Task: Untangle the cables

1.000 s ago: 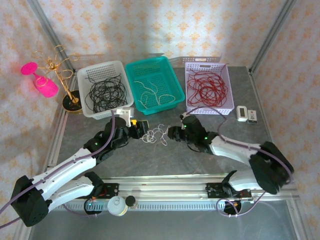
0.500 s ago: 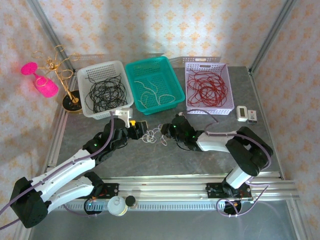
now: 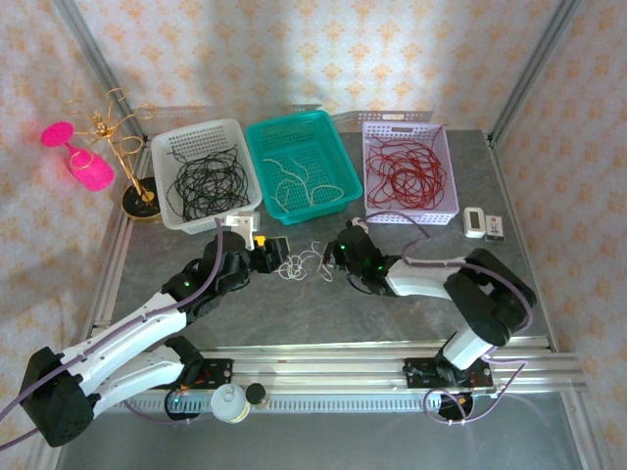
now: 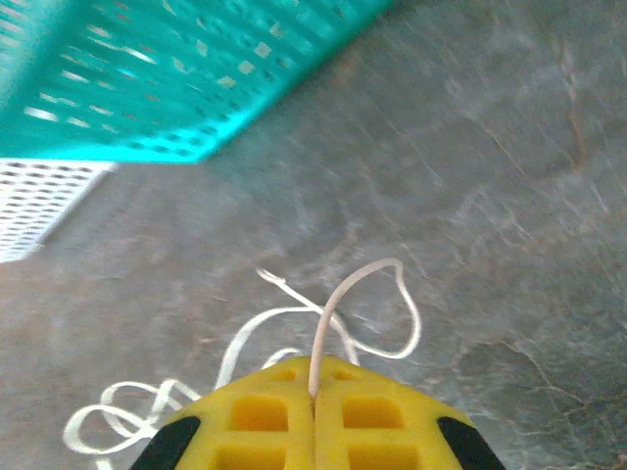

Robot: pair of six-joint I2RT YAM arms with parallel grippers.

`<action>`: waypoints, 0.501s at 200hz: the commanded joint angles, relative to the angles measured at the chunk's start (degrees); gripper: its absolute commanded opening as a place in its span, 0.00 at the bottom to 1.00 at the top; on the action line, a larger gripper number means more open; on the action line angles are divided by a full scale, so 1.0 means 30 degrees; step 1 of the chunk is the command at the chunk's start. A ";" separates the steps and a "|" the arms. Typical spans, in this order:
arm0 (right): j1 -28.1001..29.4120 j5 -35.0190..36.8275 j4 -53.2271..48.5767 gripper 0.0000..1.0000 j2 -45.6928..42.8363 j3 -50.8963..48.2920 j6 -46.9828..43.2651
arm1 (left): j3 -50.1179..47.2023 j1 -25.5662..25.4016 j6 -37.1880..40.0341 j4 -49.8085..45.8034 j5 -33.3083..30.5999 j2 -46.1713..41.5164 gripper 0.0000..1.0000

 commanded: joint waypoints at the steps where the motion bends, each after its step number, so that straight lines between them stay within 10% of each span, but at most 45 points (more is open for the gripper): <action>1: 0.0008 0.0336 -0.0649 0.00 -0.2599 0.0261 -0.2754 | -0.0238 -0.0069 -0.0194 0.0373 -0.0102 -0.0140 0.65; 100: -0.0020 -0.3758 -0.4202 0.00 -0.8120 0.2063 -0.9005 | -0.0932 -0.0083 0.0293 0.4289 0.2586 0.0465 0.70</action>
